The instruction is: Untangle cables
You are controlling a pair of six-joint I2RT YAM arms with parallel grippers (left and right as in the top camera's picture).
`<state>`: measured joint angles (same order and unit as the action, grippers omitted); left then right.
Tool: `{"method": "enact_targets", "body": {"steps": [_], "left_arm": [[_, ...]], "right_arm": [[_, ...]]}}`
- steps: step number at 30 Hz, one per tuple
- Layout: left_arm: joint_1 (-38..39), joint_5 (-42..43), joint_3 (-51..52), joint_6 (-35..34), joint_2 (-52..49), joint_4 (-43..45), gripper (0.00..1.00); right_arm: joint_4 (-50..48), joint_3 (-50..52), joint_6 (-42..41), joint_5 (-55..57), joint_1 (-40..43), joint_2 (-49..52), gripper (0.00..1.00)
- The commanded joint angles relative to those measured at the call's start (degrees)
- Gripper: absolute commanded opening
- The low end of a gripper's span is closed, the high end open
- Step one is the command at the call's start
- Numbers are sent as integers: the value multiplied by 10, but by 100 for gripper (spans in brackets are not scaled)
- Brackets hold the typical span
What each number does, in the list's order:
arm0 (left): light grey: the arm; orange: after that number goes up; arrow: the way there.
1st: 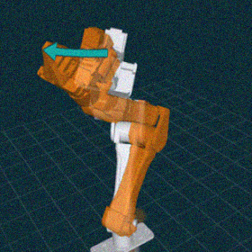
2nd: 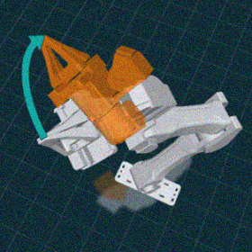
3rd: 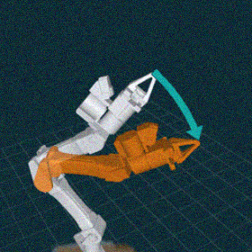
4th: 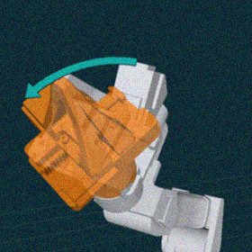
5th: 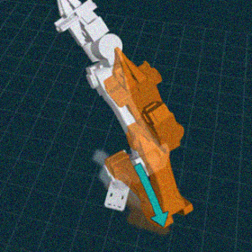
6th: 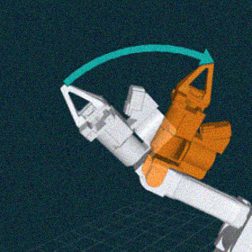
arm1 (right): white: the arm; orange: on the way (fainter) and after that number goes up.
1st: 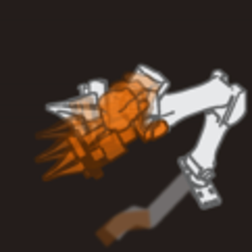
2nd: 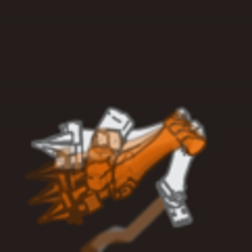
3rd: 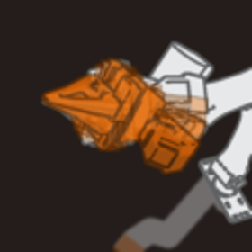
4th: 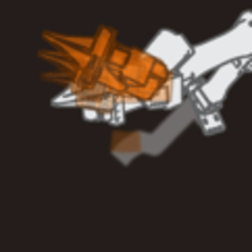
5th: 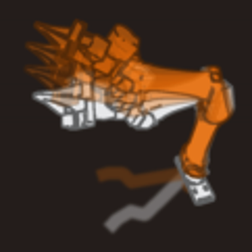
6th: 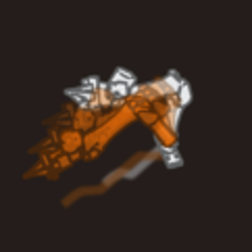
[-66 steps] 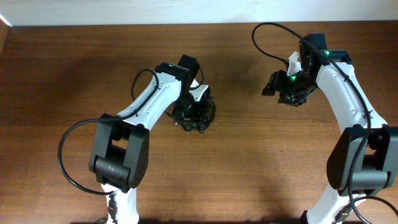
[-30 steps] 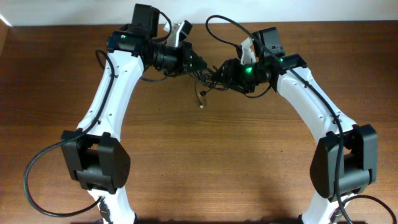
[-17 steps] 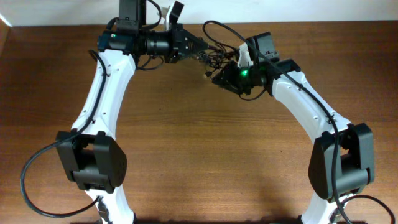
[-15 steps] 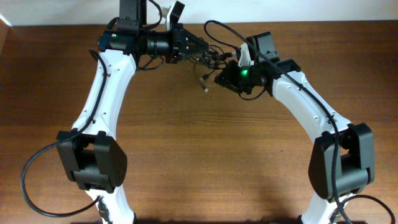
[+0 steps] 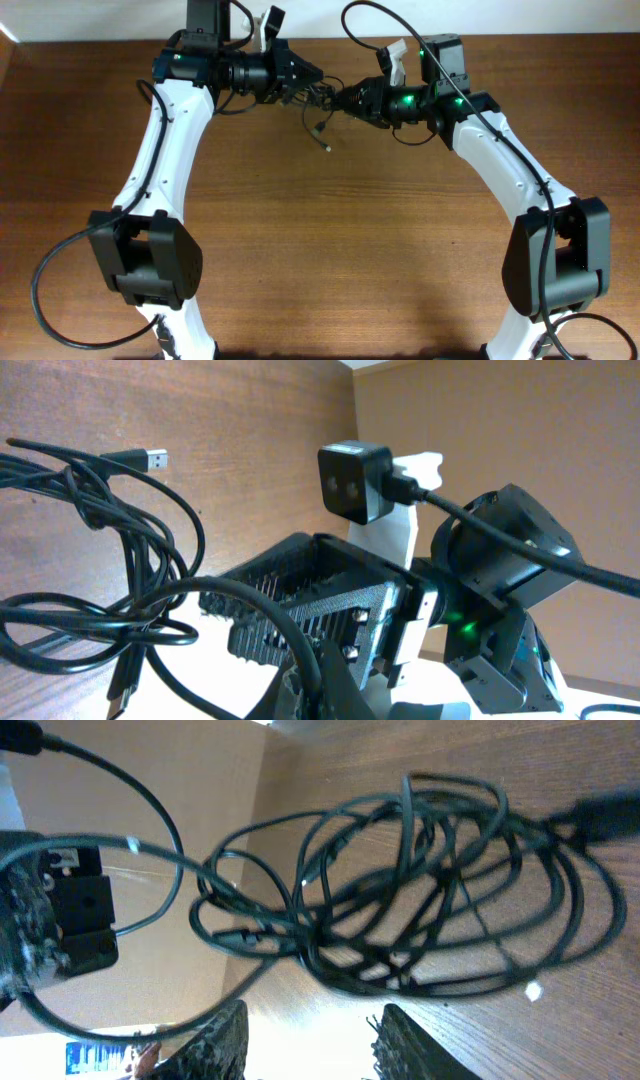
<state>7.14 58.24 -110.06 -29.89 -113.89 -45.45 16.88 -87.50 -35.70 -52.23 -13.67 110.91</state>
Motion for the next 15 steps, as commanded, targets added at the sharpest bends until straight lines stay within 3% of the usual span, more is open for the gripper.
{"method": "enact_targets", "body": {"steps": [1,6,15], "left_arm": [[10,10,-8,-25,14,-2,0],[11,85,-8,-31,14,-2,0],[32,125,-8,-40,14,10,0]], "right_arm": [[3,1,10,20,2,0,43],[14,1,10,79,0,1,43],[14,1,7,139,-41,1,43]]}}
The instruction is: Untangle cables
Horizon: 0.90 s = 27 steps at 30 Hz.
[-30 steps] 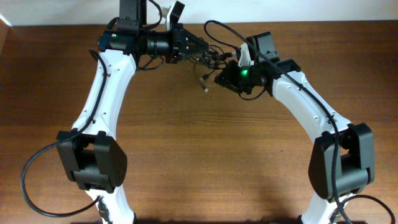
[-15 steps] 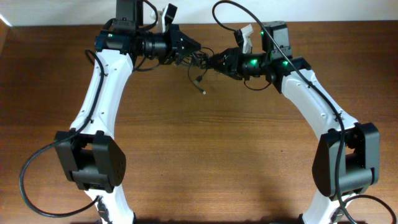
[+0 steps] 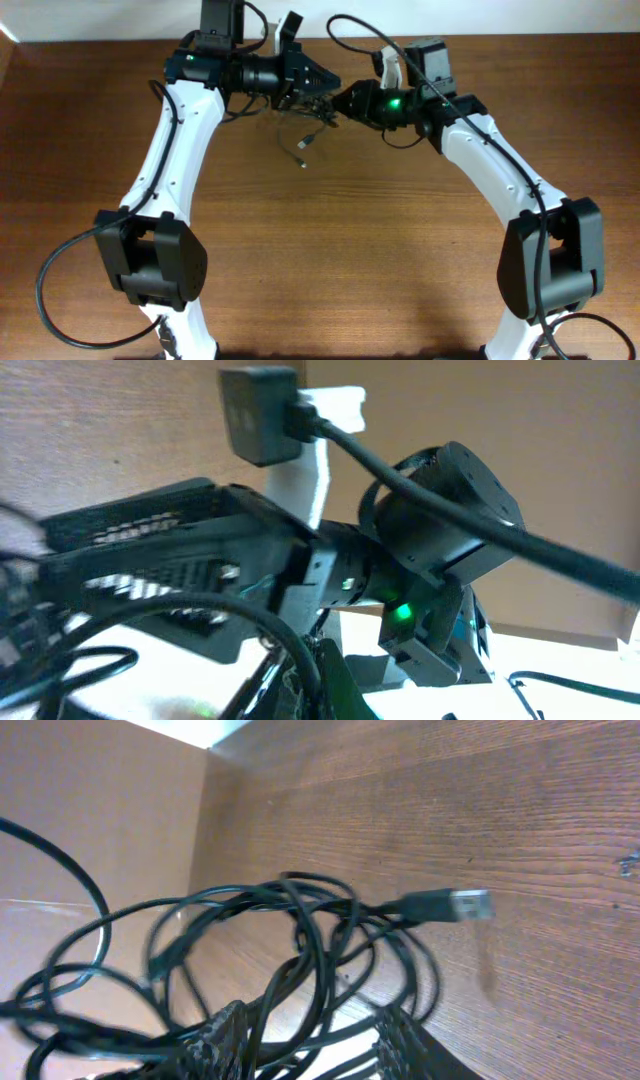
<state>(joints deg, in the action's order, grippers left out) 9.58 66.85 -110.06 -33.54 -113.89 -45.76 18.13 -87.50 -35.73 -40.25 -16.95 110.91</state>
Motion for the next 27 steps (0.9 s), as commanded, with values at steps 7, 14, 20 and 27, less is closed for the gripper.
{"method": "enact_targets", "body": {"steps": [7,14,20,27], "left_arm": [[-25,46,-8,-31,14,57,0],[-98,-87,-8,121,14,-54,0],[-108,-465,-7,190,14,-196,0],[-109,-739,-6,213,14,-249,0]], "right_arm": [[51,1,-12,35,-9,1,9],[150,1,42,35,65,1,4],[240,1,145,76,100,1,4],[311,1,176,184,123,0,4]]}}
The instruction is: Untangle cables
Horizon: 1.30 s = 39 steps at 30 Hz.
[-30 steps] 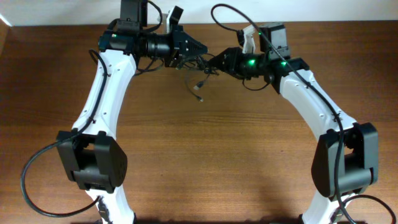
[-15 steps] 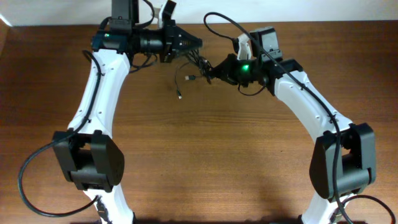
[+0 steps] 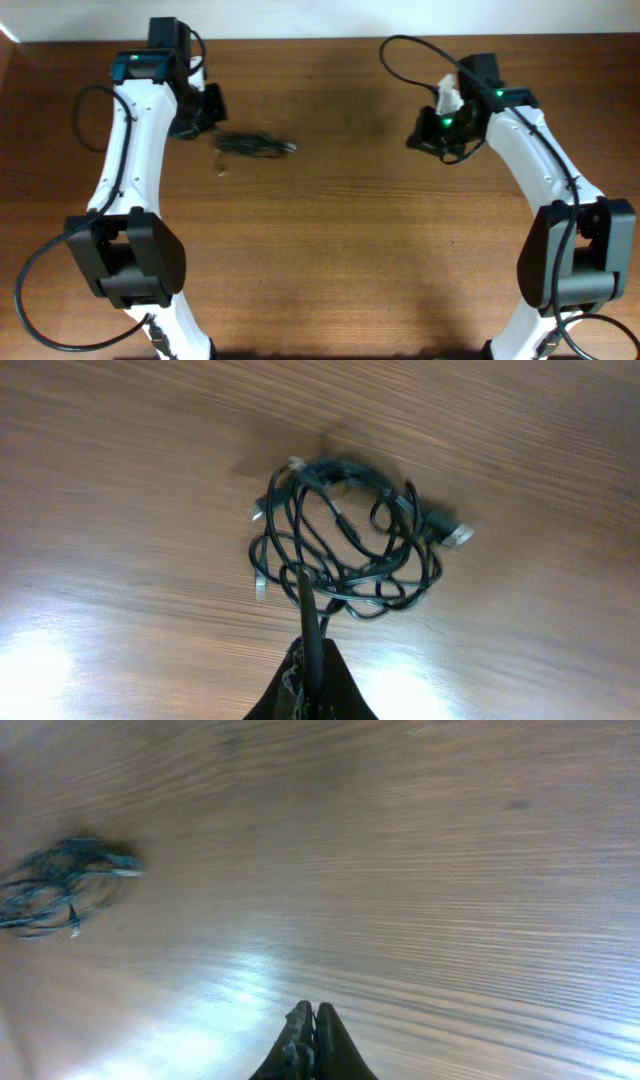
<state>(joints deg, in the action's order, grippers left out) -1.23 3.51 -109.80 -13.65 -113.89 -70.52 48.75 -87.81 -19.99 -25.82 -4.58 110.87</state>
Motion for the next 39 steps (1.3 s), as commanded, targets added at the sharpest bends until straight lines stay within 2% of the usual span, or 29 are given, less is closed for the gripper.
{"method": "enact_targets", "body": {"steps": [1,3,6,7,9,11,14,15,16,17,18,19,22,24,25,29,30,32,34,39], "left_arm": [[1,-88,-8,14,14,0,0],[3,-53,-8,17,14,2,0],[16,73,-8,85,14,15,0],[24,191,-8,142,14,24,0],[46,376,-8,232,14,32,0],[67,423,-8,261,14,28,0],[132,417,-8,275,14,20,3],[145,415,-8,275,14,22,8],[155,404,-8,274,14,25,22],[170,362,-8,274,14,28,53],[177,320,-8,265,14,28,68],[177,263,-8,248,14,28,75],[176,154,-8,246,14,25,82],[177,122,-8,246,13,18,95],[180,121,-8,246,13,7,96],[184,122,6,205,13,-30,73],[184,121,13,196,13,-36,71],[189,123,50,177,13,-43,61],[200,121,125,178,13,-5,59],[200,102,229,198,13,110,59]], "right_arm": [[6,4,32,25,1,1,4],[7,4,61,-9,1,1,4],[15,4,79,-35,1,1,4],[16,4,89,-35,2,1,4],[16,4,90,-35,9,1,4],[17,4,90,-35,15,1,4],[36,4,90,-36,42,1,4],[40,4,90,-36,46,1,4],[43,4,90,-36,50,1,5],[45,4,90,-36,50,1,5],[46,4,90,-36,50,1,5],[47,4,90,-36,49,1,9],[54,4,90,-36,49,1,13],[73,4,91,-35,49,1,19],[79,4,91,-32,49,1,22],[83,4,91,-29,49,1,27],[88,4,91,-29,49,1,28],[100,4,91,-28,49,1,29],[101,4,91,-28,49,1,30],[102,4,91,-28,49,1,31]]}}
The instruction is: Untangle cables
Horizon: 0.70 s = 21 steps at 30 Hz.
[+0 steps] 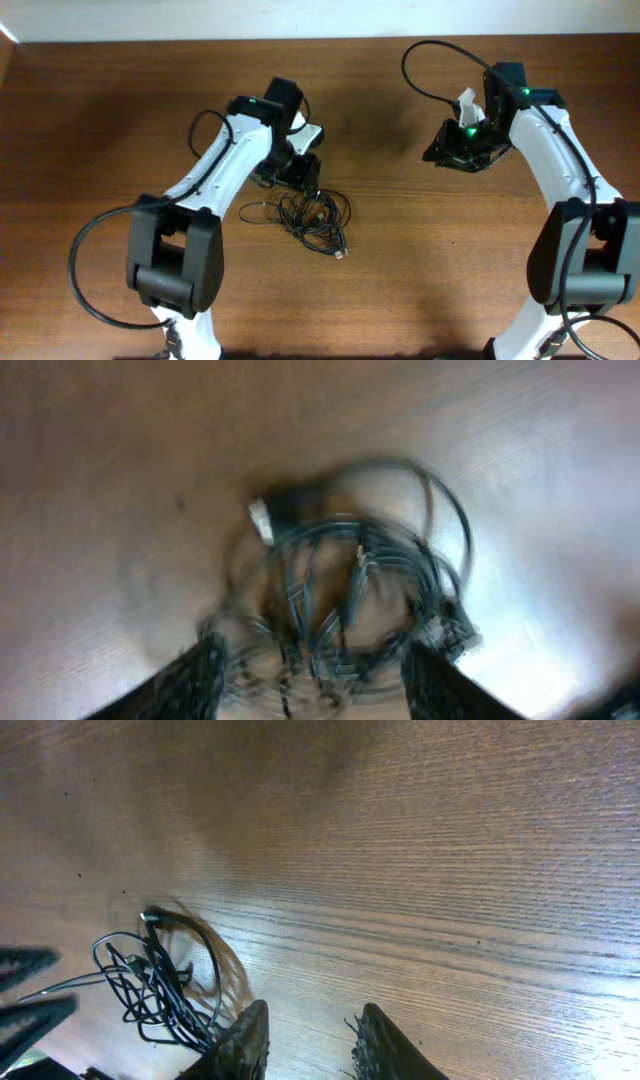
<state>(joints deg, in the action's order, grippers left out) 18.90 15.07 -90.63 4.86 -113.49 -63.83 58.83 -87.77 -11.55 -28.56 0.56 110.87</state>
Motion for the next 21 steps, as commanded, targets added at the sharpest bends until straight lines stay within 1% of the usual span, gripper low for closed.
{"method": "enact_targets", "body": {"steps": [1,3,4,7,10,11,12,13,14,17,19,20,21], "left_arm": [[-1,-14,54,12,9,64,59],[-1,-31,70,12,9,87,56],[-1,-59,76,12,9,95,55],[-1,-104,82,12,7,101,54],[-1,-104,82,12,-3,113,52],[-1,-104,82,12,-8,115,49],[-1,-103,82,12,-14,115,45],[-1,-82,82,12,-22,114,31],[-1,-62,82,12,-27,113,31],[-1,-54,82,12,-29,113,31],[0,-55,82,12,-33,113,36],[0,-54,82,12,-36,113,36],[0,-55,82,12,-40,115,33]], "right_arm": [[2,3,7,-1,-3,1,31],[1,3,9,1,-3,1,31],[1,3,9,3,-3,1,31],[1,3,9,3,-3,1,31],[1,3,9,4,-5,1,31],[2,3,9,5,-7,1,31],[2,3,9,10,-9,1,31],[2,3,9,12,-10,1,31],[1,3,9,12,-10,1,31],[1,3,9,12,-10,1,31],[-1,3,9,12,-10,1,31],[-2,3,9,12,-10,1,31],[-2,3,9,12,-10,1,31]]}}
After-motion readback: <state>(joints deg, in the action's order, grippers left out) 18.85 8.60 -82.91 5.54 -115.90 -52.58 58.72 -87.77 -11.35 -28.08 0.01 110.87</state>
